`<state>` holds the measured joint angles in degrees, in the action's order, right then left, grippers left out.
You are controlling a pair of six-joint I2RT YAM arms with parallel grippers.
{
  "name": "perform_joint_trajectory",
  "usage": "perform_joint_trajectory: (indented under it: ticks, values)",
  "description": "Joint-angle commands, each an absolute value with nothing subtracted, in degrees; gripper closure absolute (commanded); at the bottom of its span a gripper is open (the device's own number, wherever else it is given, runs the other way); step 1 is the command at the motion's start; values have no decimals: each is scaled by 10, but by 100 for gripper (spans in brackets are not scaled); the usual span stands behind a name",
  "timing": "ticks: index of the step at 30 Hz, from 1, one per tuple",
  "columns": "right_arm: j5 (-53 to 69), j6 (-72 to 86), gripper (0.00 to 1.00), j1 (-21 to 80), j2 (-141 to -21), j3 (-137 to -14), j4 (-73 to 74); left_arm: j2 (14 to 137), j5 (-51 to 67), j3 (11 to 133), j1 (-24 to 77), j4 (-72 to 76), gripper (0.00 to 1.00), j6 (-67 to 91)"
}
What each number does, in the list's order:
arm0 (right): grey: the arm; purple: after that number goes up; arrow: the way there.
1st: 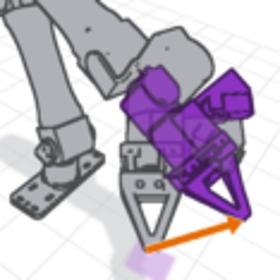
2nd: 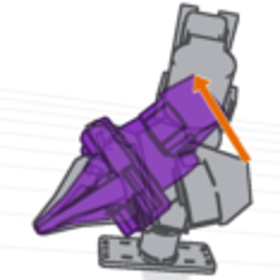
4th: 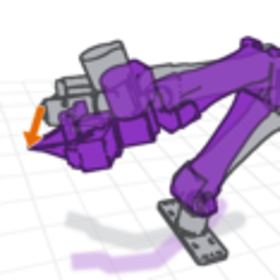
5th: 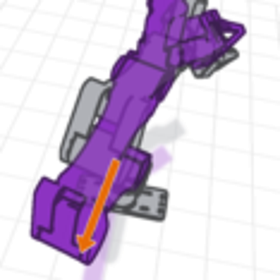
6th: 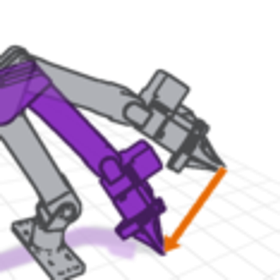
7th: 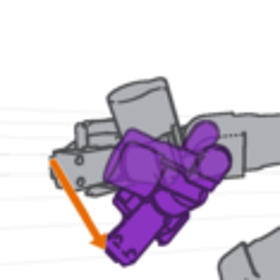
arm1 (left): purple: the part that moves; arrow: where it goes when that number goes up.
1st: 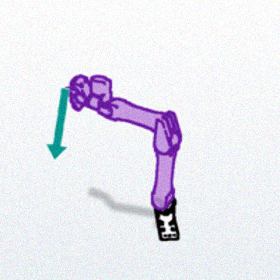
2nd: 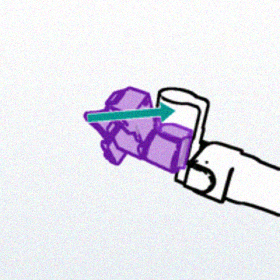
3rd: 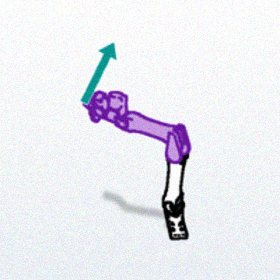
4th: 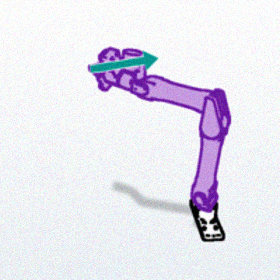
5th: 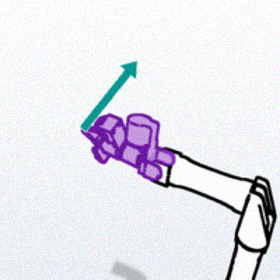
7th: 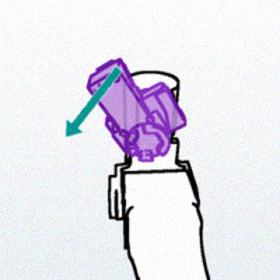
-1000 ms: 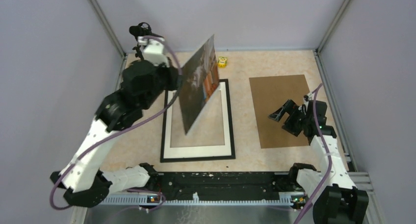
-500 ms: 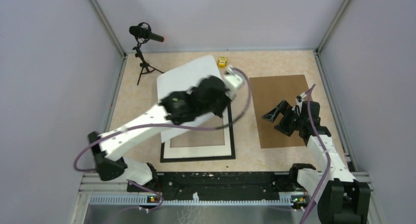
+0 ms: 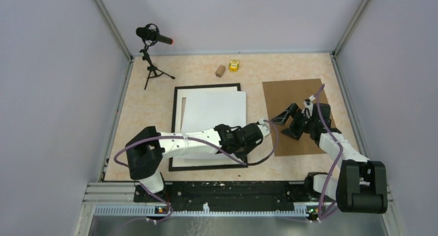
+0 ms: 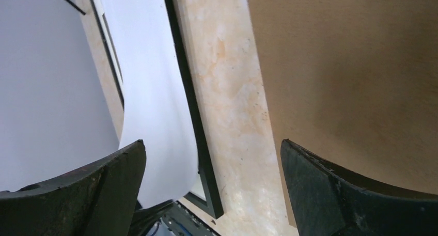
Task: Put the photo into the frame
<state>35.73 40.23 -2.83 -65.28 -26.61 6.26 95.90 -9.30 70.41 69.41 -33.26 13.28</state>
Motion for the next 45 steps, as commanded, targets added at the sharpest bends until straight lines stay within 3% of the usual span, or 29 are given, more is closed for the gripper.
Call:
perform_joint_trajectory:
  ticks: [1, 2, 6, 9, 15, 20, 29, 34, 41, 45]
  values:
    - [415, 411, 1, 12, -693, -261, -32, 959, -38, 678, 695, -275, 100, 171]
    - [423, 423, 1, 28, -706, -254, -59, 955, -32, 676, 695, -274, 92, 174]
    - [423, 462, 9, 87, -765, -248, -140, 929, 6, 694, 695, -290, 26, 170]
    - [420, 481, 16, 119, -802, -251, -190, 898, 24, 732, 694, -323, 2, 158]
    - [435, 462, 32, 161, -915, -308, -267, 850, -10, 840, 674, -395, 1, 111]
    - [425, 466, 39, 171, -982, -355, -298, 817, -48, 904, 626, -414, 1, 92]
    - [433, 501, 64, 192, -1073, -419, -350, 742, -110, 810, 570, -297, 1, 37]
    - [434, 511, 85, 202, -1071, -437, -348, 691, -170, 724, 551, -214, 1, 22]
    - [416, 507, 91, 207, -1032, -441, -319, 639, -195, 645, 528, -160, 1, 14]
    - [419, 518, 89, 214, -1044, -452, -334, 634, -182, 633, 510, -154, 1, 25]
